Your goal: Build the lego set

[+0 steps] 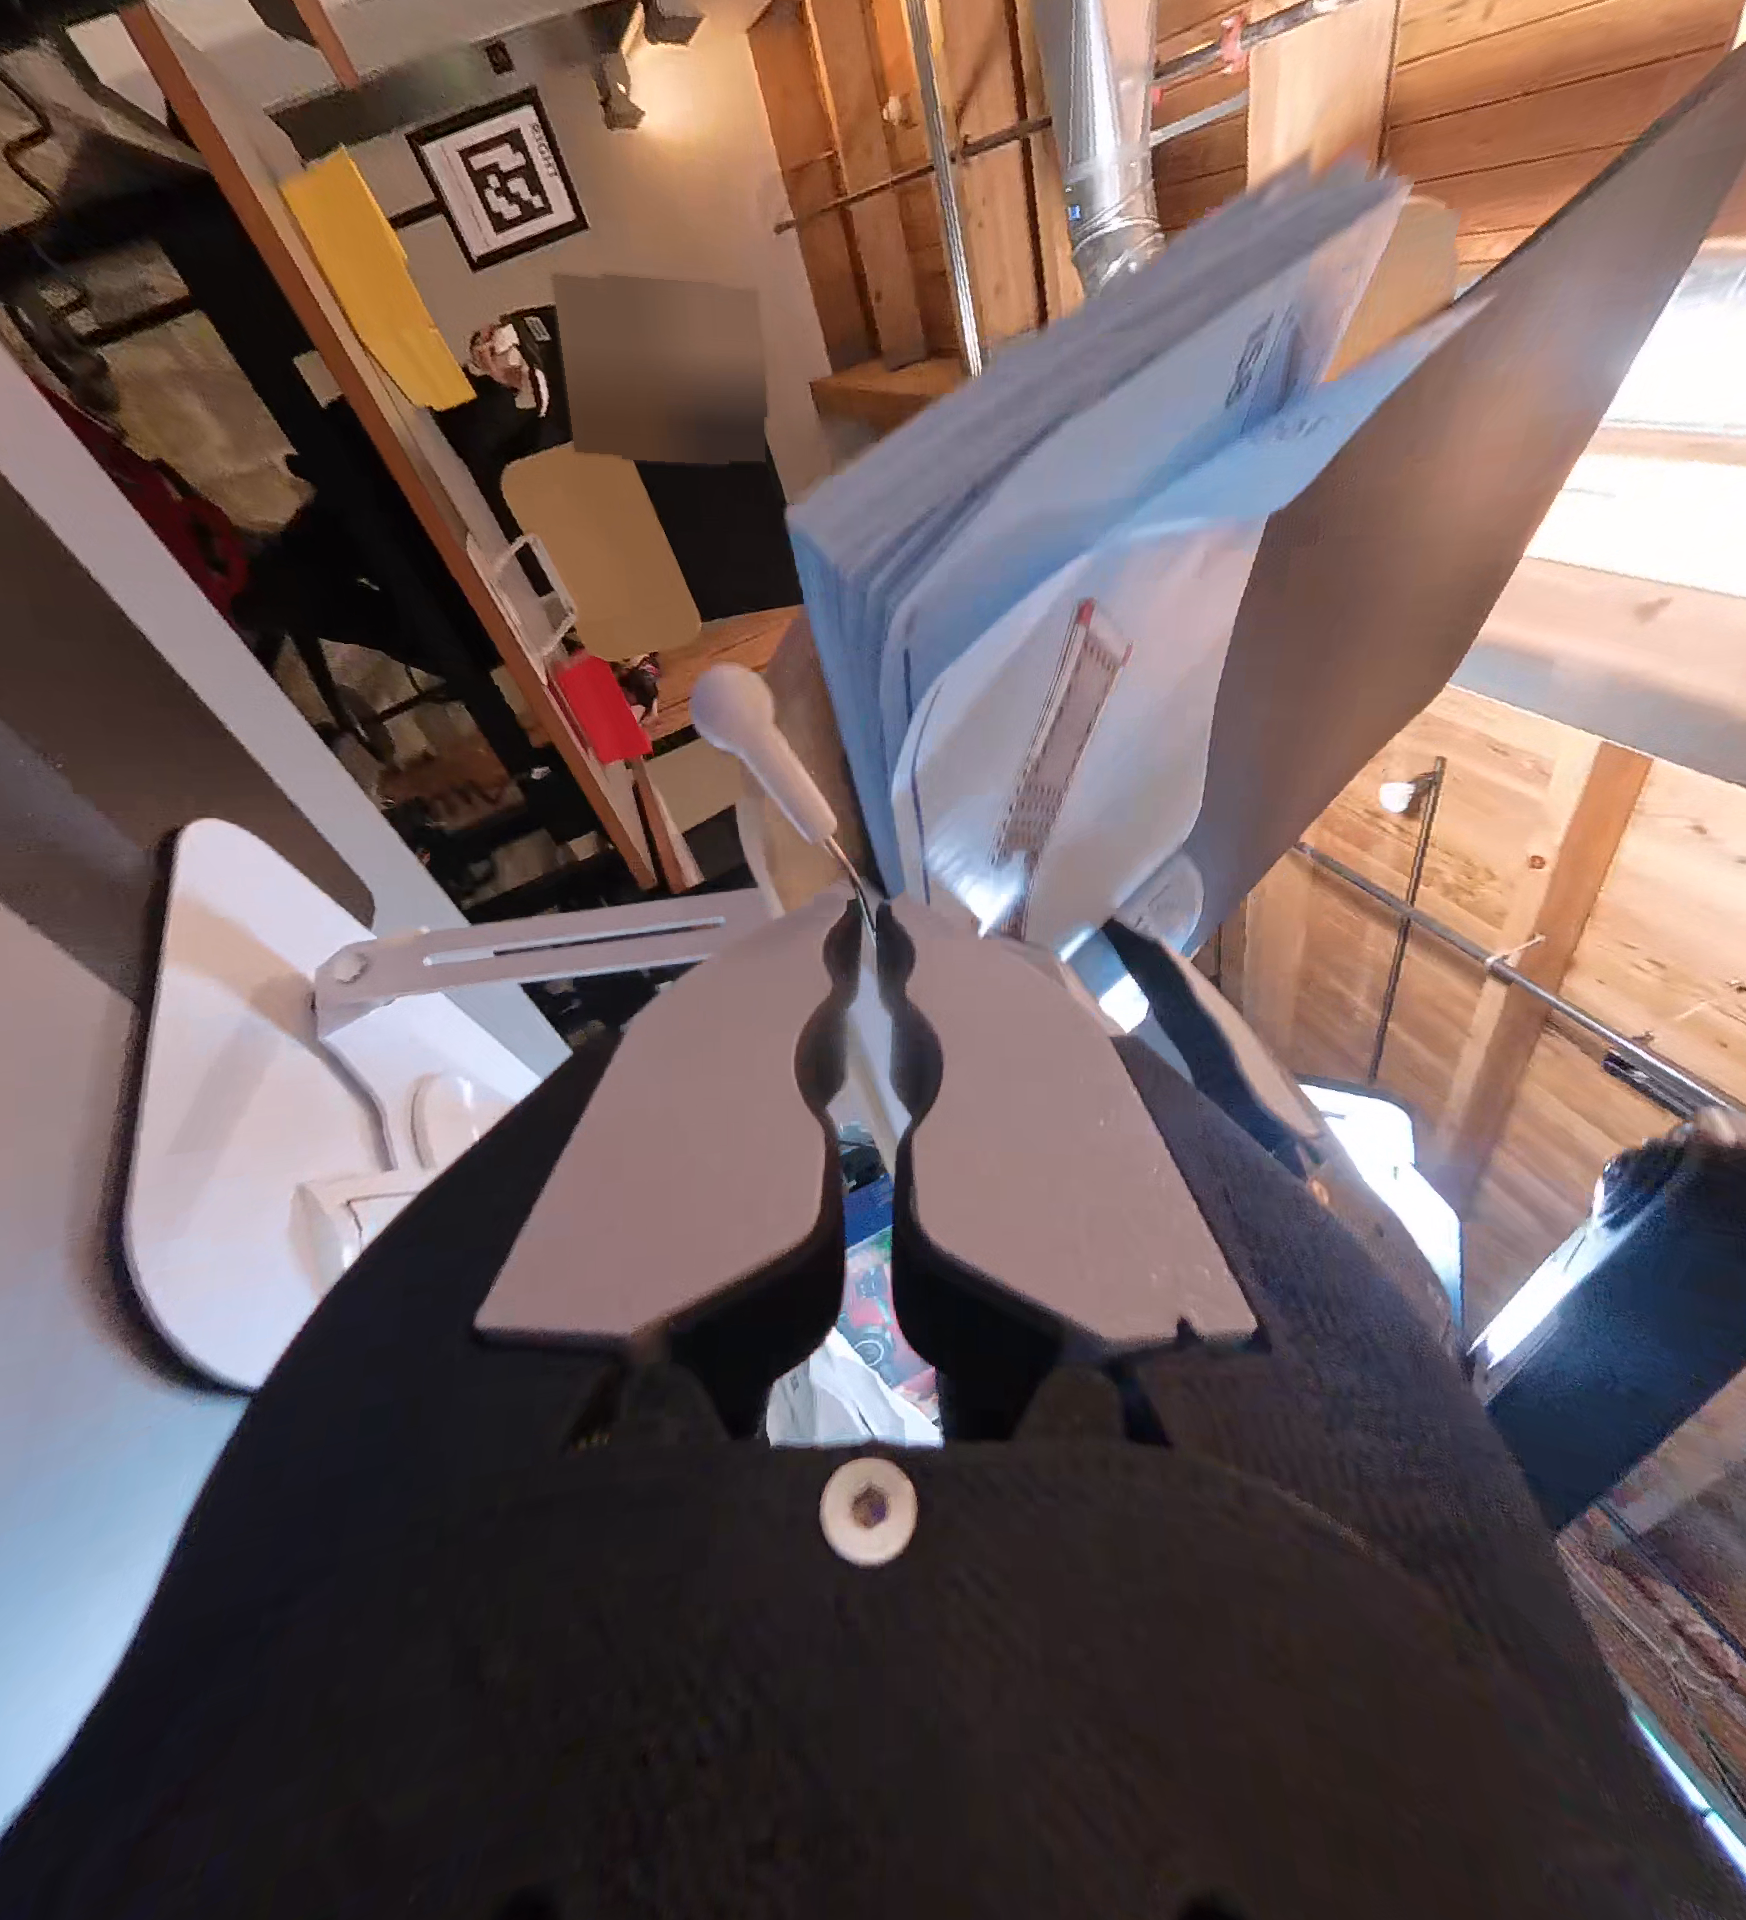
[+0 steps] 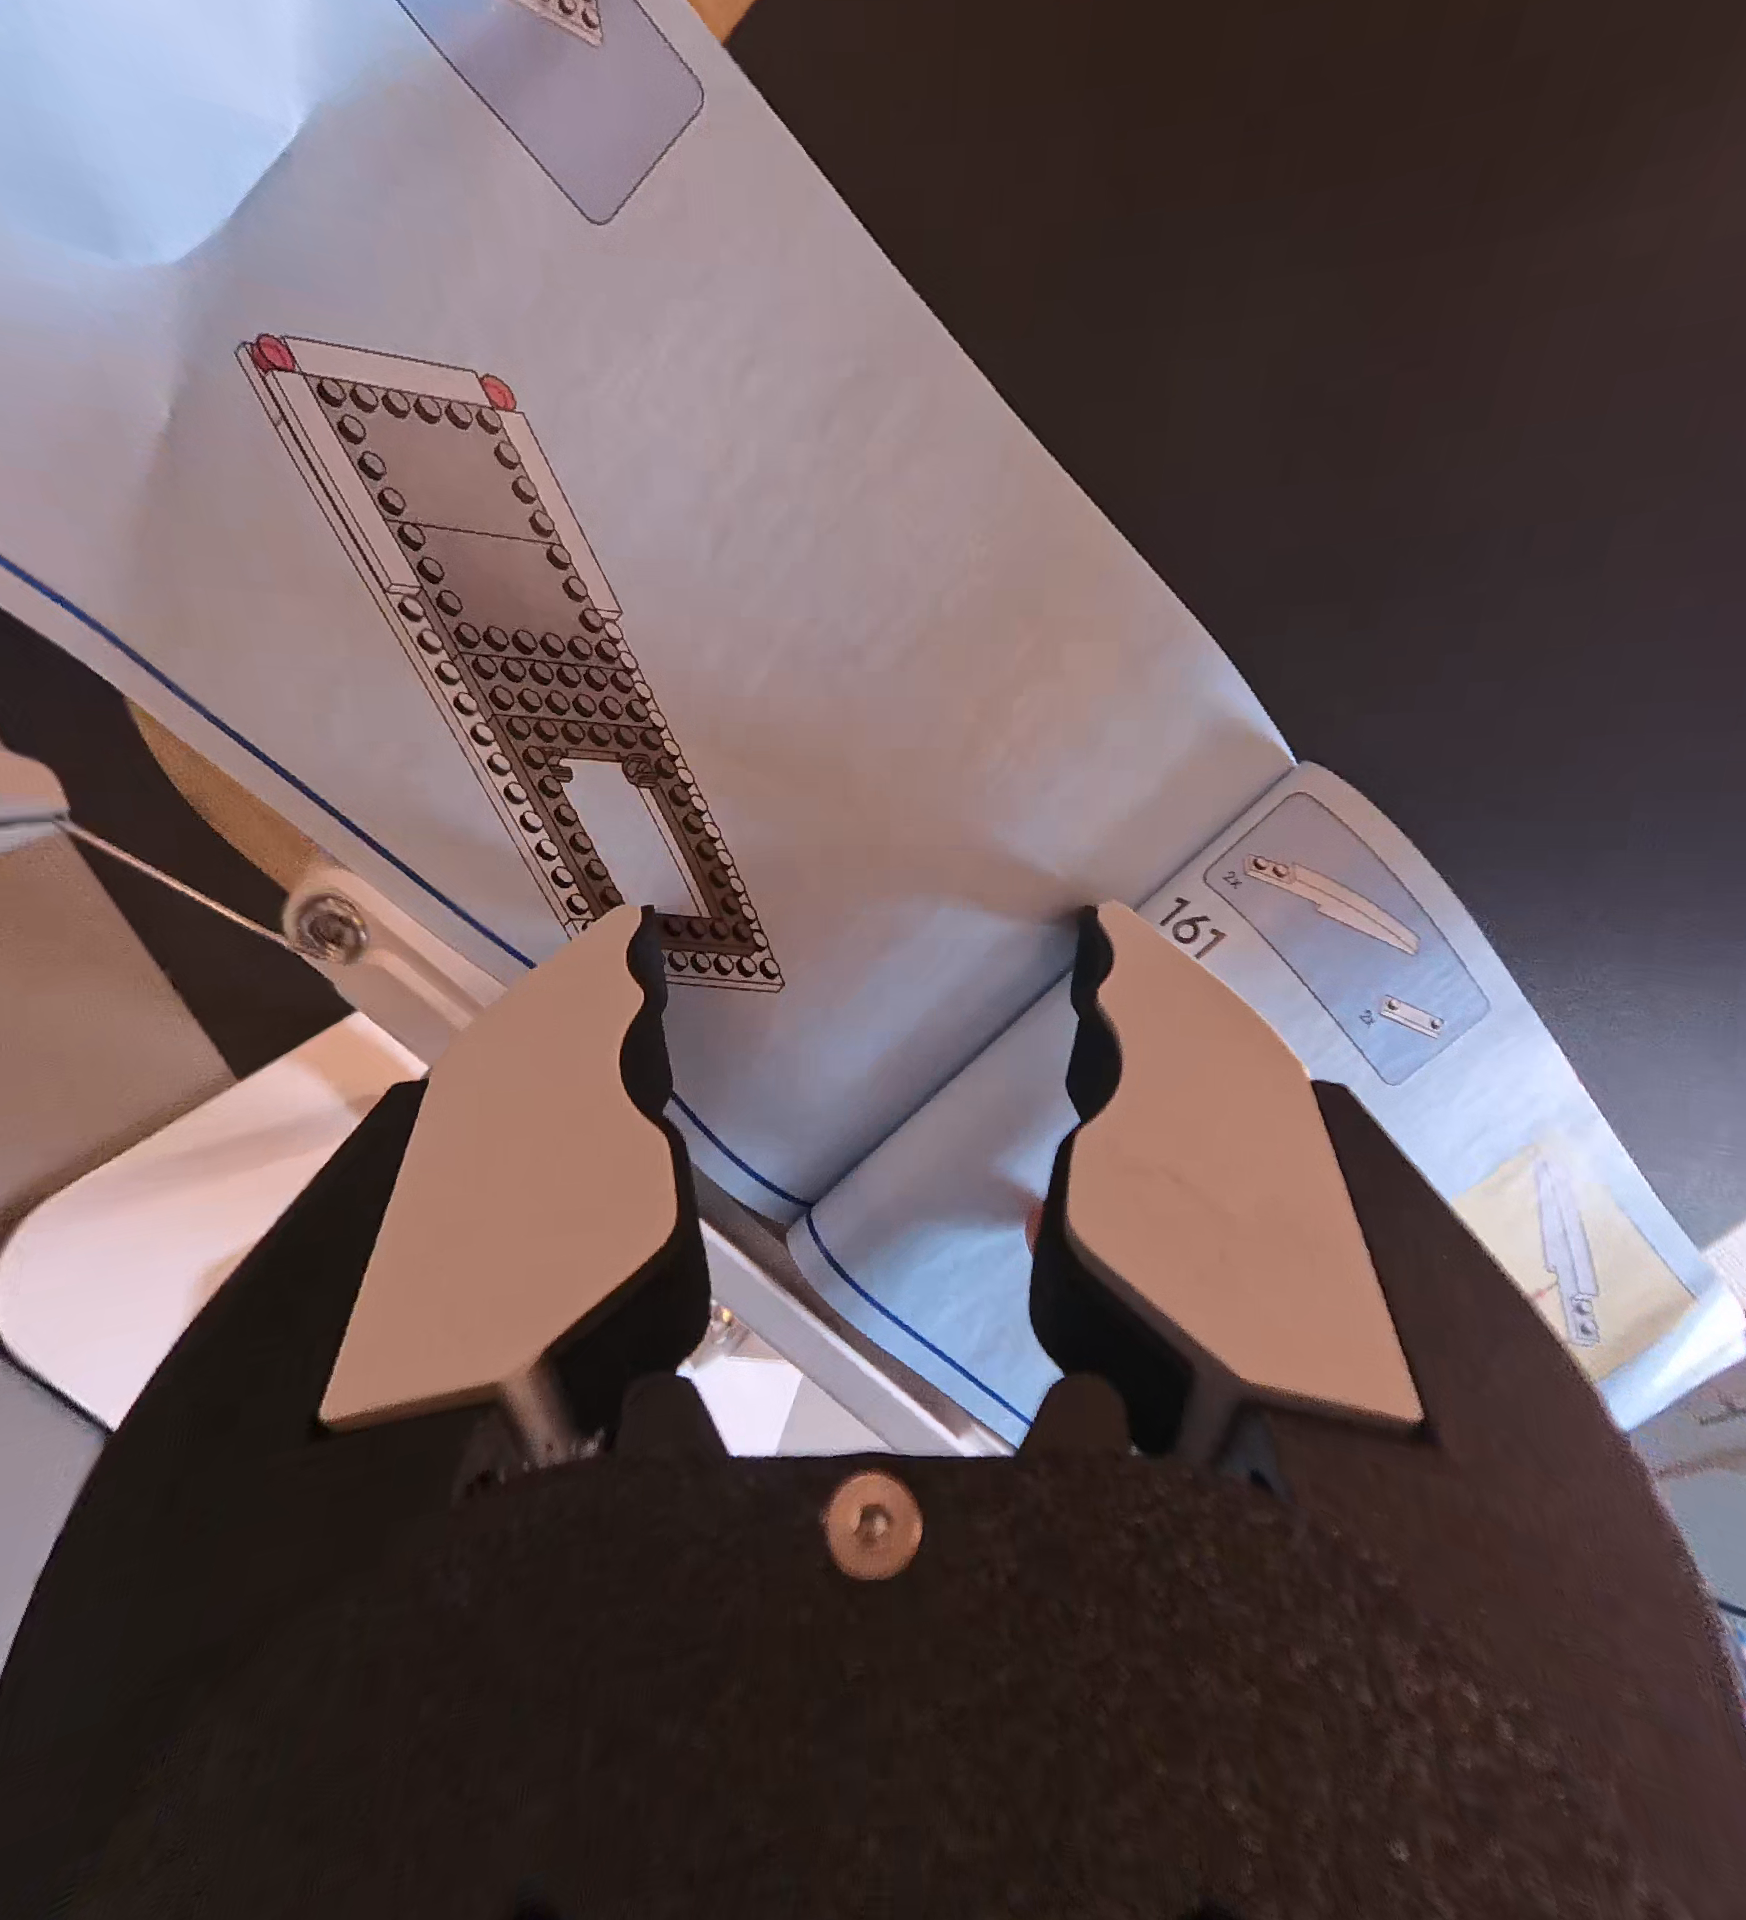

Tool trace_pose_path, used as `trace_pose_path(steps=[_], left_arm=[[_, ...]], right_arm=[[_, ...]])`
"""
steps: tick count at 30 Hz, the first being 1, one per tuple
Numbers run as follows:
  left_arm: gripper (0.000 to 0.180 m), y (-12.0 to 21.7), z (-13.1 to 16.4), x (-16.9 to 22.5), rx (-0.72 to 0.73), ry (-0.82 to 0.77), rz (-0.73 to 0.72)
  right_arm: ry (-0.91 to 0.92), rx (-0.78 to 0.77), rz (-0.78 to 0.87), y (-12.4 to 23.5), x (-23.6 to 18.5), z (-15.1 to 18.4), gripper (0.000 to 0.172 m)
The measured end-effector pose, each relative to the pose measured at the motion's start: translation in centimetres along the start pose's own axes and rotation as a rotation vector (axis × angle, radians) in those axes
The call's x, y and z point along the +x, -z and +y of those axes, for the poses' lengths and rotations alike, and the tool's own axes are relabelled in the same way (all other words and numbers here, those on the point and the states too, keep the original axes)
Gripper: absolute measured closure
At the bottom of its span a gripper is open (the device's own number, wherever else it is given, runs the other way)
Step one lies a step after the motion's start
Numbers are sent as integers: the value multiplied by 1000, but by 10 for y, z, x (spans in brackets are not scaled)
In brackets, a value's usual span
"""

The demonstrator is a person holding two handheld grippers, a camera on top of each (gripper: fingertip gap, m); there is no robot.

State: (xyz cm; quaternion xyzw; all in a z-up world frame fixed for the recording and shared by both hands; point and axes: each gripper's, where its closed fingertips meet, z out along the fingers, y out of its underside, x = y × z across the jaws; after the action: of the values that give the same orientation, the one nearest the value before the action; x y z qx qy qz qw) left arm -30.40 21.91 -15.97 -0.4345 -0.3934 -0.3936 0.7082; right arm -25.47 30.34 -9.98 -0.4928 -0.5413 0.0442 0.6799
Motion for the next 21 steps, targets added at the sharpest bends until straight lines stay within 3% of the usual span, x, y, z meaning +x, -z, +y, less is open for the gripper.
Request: trace_pose_path(steps=[2, 4, 7, 12, 16, 18, 19, 20, 21], left_arm=[[180, 4, 7, 13, -13, -50, 50], [180, 2, 12, 37, -47, -255, 84], [180, -9, 19, 46, -150, -490, -8], [163, 12, 26, 9, -185, -272, -130], [110, 11, 39, -17, -186, 27, -138], [99, 0, 32, -17, -140, 149, -92], [107, -5, 22, -20, -88, 182, -74], [130, -9, 10, -22, -37, 191, -52], [169, -11, 1, -19, -7, 180, 1]], right_arm=[[-4, 5, -12, -1, -4, -4, 97], [-7, 6, -14, -2, -4, -5, 97], [-1, 9, -19, -1, -4, -4, 97], [5, 11, -27, -1, -4, -4, 98], [4, 7, -29, 0, -4, -4, 98], [3, 2, -33, 0, -4, -4, 98], [5, 0, -35, 0, -4, -4, 98], [8, -2, -38, 0, -4, -4, 99], [10, -5, -40, 0, -4, -4, 99]])
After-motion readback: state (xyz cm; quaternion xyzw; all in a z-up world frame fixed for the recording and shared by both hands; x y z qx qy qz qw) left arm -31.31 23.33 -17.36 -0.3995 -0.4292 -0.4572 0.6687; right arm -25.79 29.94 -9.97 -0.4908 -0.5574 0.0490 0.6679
